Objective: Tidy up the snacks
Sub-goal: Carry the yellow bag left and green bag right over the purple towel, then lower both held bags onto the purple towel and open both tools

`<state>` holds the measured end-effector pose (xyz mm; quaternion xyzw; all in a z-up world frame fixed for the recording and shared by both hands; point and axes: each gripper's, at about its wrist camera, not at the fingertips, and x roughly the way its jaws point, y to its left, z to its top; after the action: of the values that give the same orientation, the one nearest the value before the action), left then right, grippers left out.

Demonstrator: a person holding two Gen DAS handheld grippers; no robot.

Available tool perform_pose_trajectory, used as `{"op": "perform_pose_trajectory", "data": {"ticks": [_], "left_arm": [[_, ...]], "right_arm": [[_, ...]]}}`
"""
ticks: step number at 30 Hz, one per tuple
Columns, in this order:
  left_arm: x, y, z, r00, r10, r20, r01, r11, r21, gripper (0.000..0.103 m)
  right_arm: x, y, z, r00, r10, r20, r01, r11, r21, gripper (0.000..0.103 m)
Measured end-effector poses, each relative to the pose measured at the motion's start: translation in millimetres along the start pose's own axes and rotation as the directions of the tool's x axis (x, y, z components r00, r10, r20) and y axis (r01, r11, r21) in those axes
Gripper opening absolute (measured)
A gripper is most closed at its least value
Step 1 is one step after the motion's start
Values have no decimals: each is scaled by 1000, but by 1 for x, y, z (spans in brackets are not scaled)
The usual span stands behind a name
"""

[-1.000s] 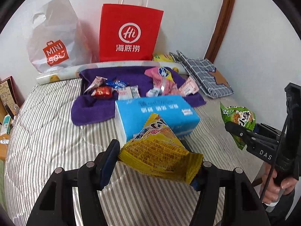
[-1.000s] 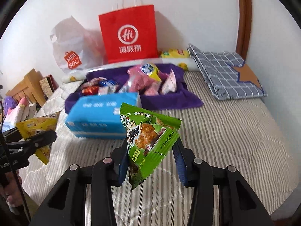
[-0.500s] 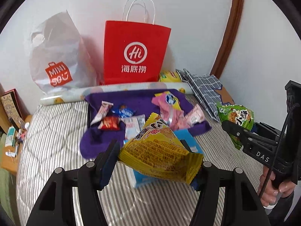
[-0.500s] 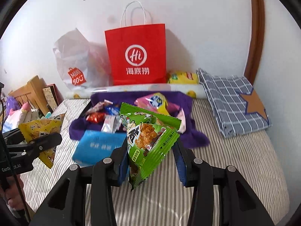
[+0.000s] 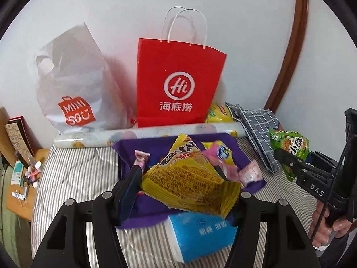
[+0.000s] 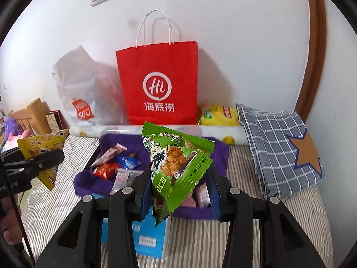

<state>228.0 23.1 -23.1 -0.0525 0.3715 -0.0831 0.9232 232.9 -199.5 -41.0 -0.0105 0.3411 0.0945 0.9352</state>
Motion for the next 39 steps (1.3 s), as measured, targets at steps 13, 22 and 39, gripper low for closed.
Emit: {"op": "perform_pose_trajectory", "data": {"ticks": [13,22,39], "left_arm": [[49,18,46,1000,-9,-7,9,999,-34,62],[99,32,58,999,-31,-37,29,998,-58,62],[142,70,41,991,-21,-133,7,994,-109,62]], "right_arm": [[47,-11,36,1000,15,0,-15,1000,21,43],[88,-3,42,998,56,-7,-56,998,24,43],[161,38,-3,961,137,-240,-159,985,-72,43]]}}
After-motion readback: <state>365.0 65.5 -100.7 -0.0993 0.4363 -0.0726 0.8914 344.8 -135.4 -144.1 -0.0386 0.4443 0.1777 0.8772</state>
